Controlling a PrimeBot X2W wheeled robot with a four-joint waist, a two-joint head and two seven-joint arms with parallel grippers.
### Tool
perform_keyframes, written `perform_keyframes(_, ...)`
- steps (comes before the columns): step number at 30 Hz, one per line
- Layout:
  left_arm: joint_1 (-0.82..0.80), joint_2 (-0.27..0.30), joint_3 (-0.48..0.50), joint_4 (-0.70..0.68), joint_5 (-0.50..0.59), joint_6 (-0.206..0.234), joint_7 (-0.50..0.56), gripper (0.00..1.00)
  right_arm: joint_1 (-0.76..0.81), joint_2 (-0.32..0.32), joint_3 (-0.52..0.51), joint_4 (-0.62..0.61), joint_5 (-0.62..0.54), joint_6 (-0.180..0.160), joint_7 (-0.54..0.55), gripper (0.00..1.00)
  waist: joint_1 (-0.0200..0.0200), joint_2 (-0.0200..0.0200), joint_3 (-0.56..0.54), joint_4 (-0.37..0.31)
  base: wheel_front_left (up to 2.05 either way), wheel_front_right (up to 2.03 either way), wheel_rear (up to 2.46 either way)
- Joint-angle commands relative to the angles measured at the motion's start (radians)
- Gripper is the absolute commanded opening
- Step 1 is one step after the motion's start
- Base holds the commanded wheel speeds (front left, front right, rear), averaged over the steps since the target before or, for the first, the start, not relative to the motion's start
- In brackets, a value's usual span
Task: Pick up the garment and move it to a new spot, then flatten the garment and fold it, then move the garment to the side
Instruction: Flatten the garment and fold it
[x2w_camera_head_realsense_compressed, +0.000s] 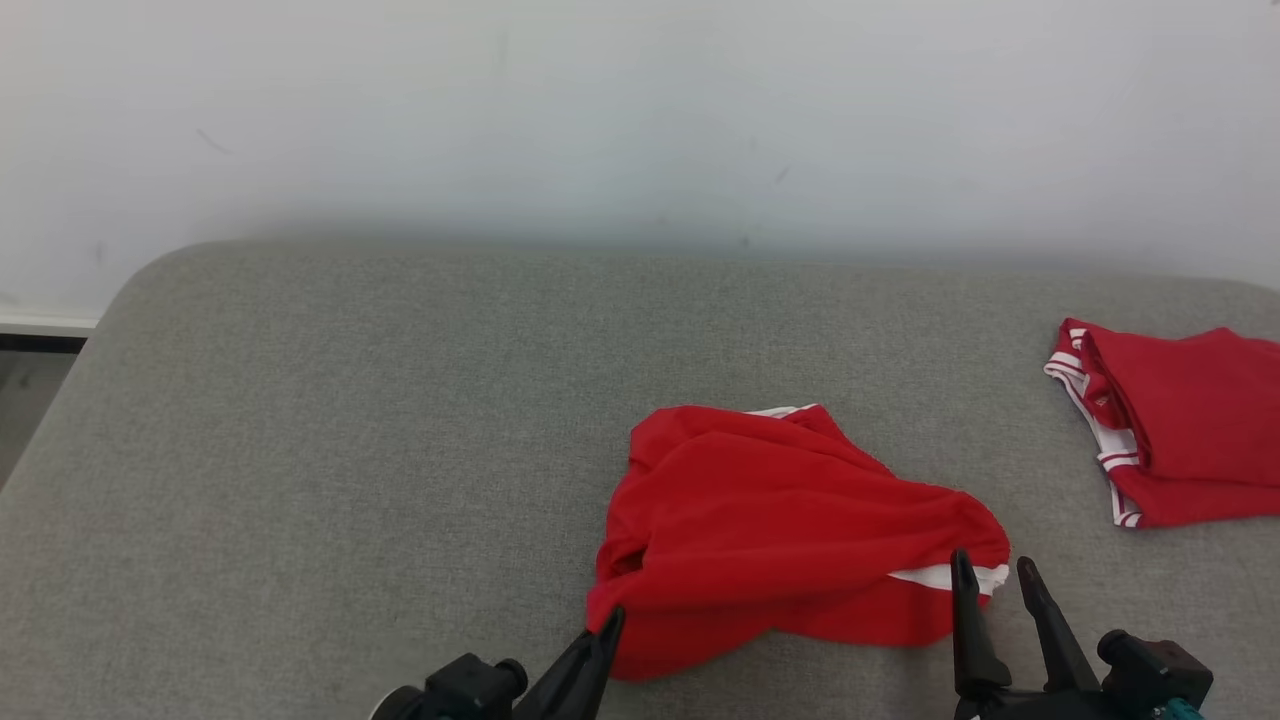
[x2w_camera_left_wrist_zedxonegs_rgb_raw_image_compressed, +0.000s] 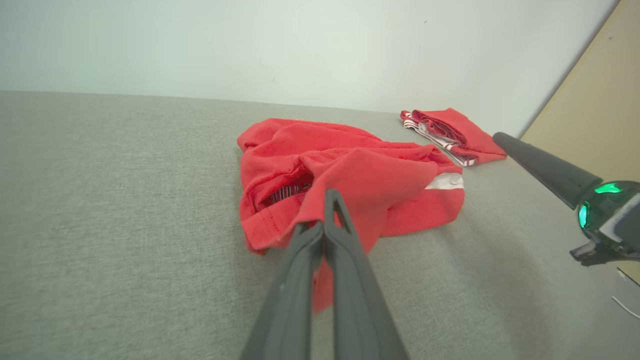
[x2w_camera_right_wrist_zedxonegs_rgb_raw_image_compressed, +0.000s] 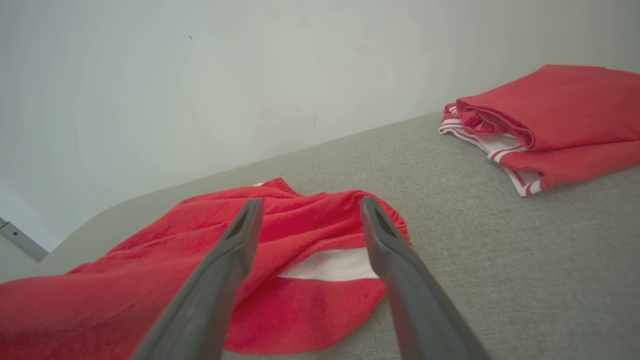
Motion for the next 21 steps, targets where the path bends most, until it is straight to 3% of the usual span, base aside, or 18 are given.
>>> perform_keyframes(1,0.023,0.020,0.004,-0.046,-0.002,0.013,0.016,0.00,0.011,0.000,-0.002,0.001,0.003,-0.003,-0.002,1.00,0.0000,0.0000,0.003,0.017,0.00,0.00,0.00)
perform_keyframes(9,0.131,0.133,0.008,-0.420,0.007,0.103,0.176,0.00,-0.005,0.000,-0.008,0.002,0.003,-0.003,-0.002,1.00,0.0000,0.0000,0.022,0.040,0.00,0.00,0.00)
perform_keyframes(12,0.153,0.149,0.016,-0.513,-0.012,0.120,0.211,0.00,-0.013,0.000,-0.010,0.006,-0.002,-0.003,-0.002,1.00,0.0000,0.0000,0.033,0.039,0.00,0.00,0.00)
perform_keyframes(16,0.132,0.162,0.038,-0.526,-0.023,0.119,0.211,0.00,-0.033,0.000,-0.008,0.007,-0.008,-0.003,-0.002,1.00,0.0000,0.0000,0.045,0.024,0.00,0.00,0.00)
perform_keyframes(21,0.053,0.162,0.072,-0.379,-0.010,0.096,0.153,0.00,-0.055,0.000,-0.003,0.007,-0.017,-0.003,-0.001,1.00,0.0000,0.0000,0.061,-0.030,0.00,0.00,0.00)
